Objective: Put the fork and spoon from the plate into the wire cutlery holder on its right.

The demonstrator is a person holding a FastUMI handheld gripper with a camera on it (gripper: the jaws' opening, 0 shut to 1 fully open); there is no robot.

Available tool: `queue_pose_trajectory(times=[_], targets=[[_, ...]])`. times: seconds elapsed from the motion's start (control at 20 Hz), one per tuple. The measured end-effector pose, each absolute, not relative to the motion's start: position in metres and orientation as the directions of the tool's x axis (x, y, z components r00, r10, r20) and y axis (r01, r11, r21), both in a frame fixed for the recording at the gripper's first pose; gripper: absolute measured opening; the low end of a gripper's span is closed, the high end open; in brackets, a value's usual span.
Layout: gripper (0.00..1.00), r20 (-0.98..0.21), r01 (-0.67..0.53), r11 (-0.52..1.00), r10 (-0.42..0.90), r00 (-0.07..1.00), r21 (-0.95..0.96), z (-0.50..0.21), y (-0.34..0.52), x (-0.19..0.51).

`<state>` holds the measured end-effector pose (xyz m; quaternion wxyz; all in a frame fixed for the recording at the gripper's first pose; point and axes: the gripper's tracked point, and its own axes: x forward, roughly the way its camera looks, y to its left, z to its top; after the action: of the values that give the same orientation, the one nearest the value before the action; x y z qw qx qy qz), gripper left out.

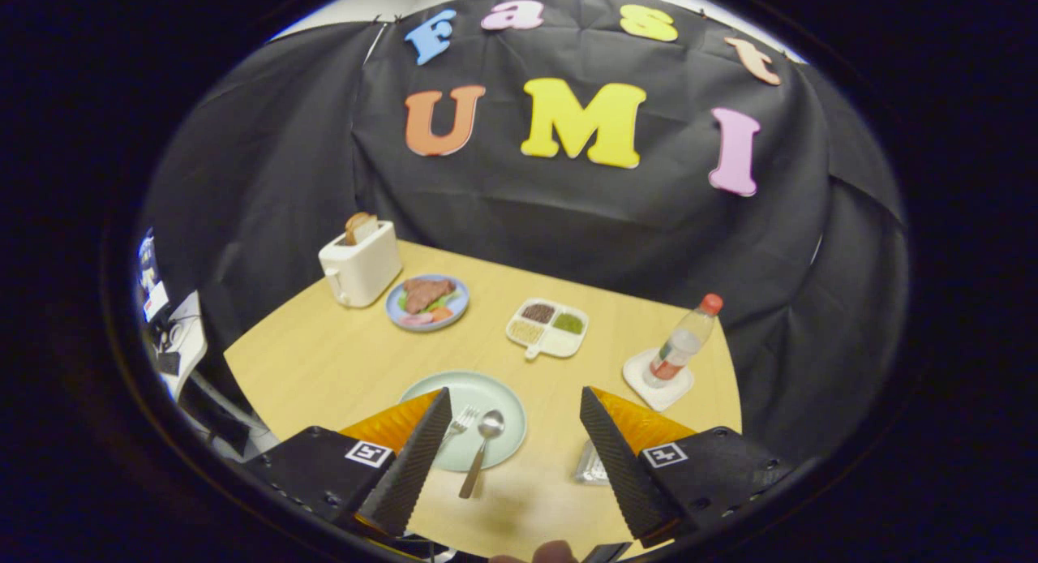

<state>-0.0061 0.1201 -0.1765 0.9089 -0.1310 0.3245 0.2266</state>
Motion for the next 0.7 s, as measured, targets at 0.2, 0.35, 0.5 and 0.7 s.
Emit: queue_pose_trajectory(times=[0.2, 0.35, 0.5, 0.7], targets=[[0.96, -0.795, -0.517, 0.856, 0.295, 0.530, -0.027, -0.220, 0.127, -0.032], [0.96, -0.875, -0.509, 0.861, 0.241, 0.419, -0.006, -0.245, 0.120, -0.044], [0.95, -0.923, -0.481, 0.877, 0.191, 0.335, 0.007, -0.272, 0.124, -0.043], [0.96, -0.962, -0.473, 0.881, 0.123, 0.244, -0.008, -0.307, 0.124, -0.041]])
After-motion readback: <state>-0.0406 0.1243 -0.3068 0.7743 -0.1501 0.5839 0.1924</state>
